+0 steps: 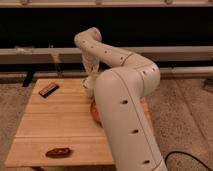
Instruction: Place the white sponge in the ceramic cup
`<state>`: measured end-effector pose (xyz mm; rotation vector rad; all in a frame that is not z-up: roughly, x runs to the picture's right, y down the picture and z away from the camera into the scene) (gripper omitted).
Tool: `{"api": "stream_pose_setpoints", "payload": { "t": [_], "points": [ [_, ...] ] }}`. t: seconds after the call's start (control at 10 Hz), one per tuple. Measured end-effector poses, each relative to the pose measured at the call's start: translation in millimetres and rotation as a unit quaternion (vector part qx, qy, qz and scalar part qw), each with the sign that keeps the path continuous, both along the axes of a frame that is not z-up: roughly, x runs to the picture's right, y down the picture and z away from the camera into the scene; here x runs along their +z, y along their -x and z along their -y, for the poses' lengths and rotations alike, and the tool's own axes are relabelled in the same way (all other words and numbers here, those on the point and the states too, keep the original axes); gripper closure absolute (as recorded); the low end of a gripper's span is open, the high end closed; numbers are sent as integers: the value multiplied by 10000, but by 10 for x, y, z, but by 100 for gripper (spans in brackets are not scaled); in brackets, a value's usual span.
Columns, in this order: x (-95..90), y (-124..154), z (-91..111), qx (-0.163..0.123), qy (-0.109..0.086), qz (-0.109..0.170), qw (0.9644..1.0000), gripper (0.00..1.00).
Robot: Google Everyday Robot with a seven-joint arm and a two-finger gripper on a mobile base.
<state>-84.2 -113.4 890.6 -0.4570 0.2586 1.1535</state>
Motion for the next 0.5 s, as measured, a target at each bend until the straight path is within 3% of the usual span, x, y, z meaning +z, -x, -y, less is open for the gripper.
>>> {"api": "stream_pose_setpoints", "payload": {
  "t": [0.5],
  "points": [
    [-132,48,253,244,-332,257,9988,20]
  ]
}}
